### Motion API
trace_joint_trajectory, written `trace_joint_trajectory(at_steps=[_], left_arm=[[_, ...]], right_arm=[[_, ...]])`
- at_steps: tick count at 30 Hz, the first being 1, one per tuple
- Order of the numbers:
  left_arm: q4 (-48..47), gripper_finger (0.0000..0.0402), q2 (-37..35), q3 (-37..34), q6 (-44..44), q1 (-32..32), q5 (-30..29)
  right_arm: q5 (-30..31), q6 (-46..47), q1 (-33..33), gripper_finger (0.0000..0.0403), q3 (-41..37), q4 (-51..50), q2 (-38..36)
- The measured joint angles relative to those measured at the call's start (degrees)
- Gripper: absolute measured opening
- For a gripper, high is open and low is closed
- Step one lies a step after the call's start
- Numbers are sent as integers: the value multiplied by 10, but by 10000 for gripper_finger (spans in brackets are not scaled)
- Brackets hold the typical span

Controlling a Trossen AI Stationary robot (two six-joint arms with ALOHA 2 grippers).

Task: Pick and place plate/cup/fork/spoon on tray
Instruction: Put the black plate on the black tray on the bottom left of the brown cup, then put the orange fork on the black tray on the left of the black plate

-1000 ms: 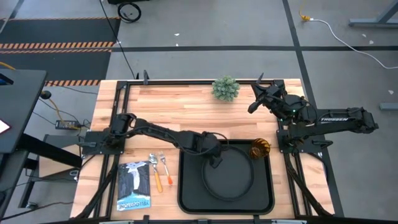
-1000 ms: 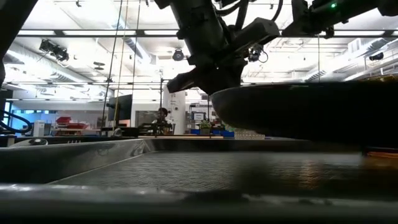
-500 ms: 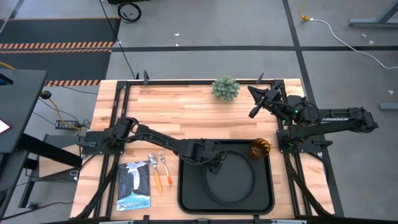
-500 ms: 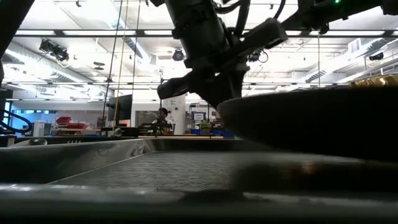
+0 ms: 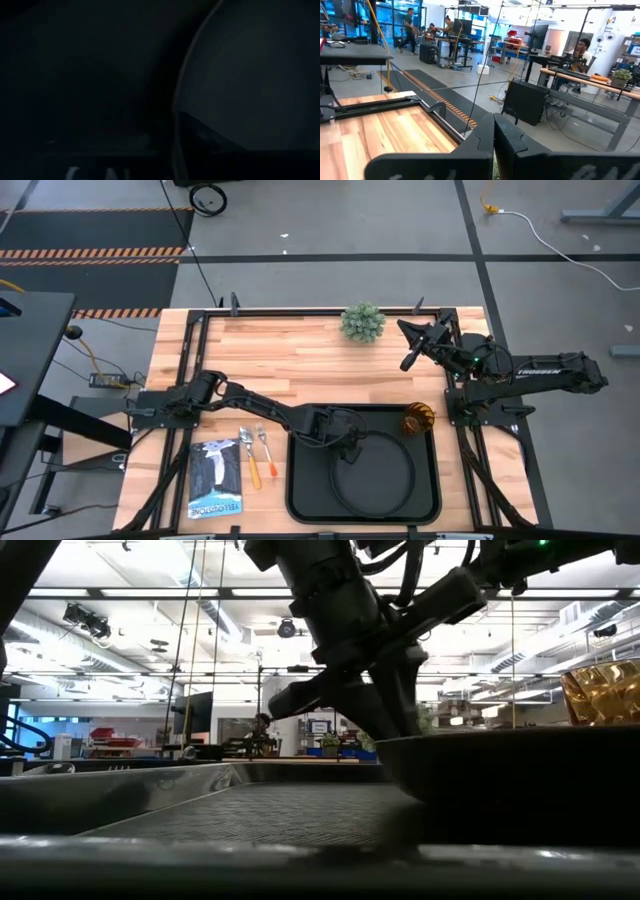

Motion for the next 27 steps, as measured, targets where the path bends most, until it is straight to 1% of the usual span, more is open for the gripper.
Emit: trace_joint_trajectory(at_steps=[4, 8, 14, 16, 19, 22, 25, 27], left_arm=[[2, 80, 0, 0, 15, 0, 0], [5, 115, -6, 0, 30, 3, 0], [-22, 170, -22, 0, 45, 8, 0], [-29, 184, -32, 0, 51, 10, -8], [-49, 192, -50, 0, 61, 10, -34], [-84, 192, -69, 0, 61, 7, -61], [-137, 182, -78, 0, 52, 0, -65], [-177, 174, -80, 1, 29, -8, -65]], right_arm=[[-8, 0, 0, 7, 0, -1, 0], [-9, 2, 0, 7, 0, -4, 0], [-9, 2, 0, 7, 0, -12, 0], [-9, 2, 0, 7, 0, -12, 0], [-9, 2, 0, 7, 0, -12, 0], [-9, 5, 0, 7, 0, -15, 0], [-9, 5, 0, 7, 0, -17, 0], [-10, 5, 0, 7, 0, -17, 0]])
